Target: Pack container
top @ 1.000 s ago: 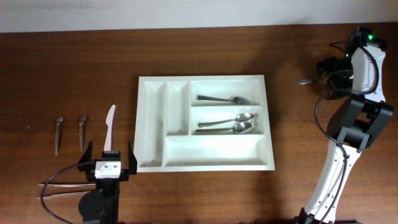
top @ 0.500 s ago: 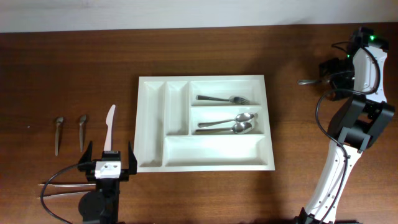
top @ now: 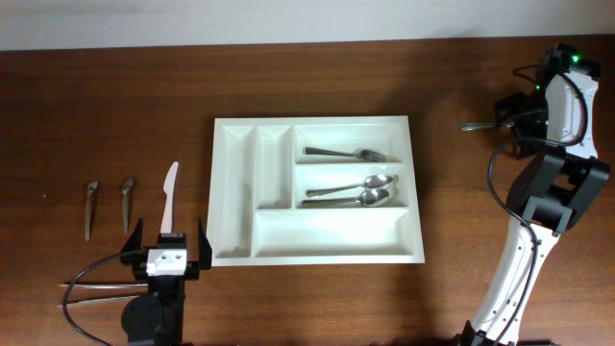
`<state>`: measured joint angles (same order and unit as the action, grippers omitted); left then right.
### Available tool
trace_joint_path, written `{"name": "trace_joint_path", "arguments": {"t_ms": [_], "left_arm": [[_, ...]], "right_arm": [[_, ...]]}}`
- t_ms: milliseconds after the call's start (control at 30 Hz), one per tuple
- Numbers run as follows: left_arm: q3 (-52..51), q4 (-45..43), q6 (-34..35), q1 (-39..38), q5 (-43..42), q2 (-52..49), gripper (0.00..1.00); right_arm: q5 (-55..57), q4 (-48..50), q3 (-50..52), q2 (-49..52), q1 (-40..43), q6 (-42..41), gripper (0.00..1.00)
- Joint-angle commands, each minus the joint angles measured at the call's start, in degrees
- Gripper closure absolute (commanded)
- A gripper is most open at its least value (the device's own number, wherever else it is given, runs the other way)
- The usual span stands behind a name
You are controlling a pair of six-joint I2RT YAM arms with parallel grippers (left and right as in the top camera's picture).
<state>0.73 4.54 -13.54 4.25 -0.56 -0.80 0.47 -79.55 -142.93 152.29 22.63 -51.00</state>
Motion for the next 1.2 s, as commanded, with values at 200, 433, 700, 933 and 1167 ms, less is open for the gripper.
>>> {"name": "trace_joint_path", "arguments": {"t_ms": [200,433,700,933,1167], "left_arm": [[-0.22,0.24,-0.26,-0.22,0.39,0.44,0.01],[-0.22,0.24,-0.24,-0.22,0.39,0.46,0.01],[-0.22,0.24,-0.26,-0.22,0.39,0.46,0.01],[-0.22,0.24,-0.26,-0.22,0.39,0.46,0.01],[-0.22,0.24,-0.26,-0.22,0.39,0.46,0.01]], "right_arm": [[2.84,-2.34,-0.85,3.69,0.44,-0.02,0.01],[5.33,-4.09,-0.85,3.80,0.61,-1.14,0.01],[7.87,-6.12,-0.87,3.80,0.81,-2.43,0.01],[-3.23,0.39,-0.90,3.76,0.92,2.75,0.01],[-10.47,1.01,-4.33,3.56,1.36,-0.26,0.01]]}}
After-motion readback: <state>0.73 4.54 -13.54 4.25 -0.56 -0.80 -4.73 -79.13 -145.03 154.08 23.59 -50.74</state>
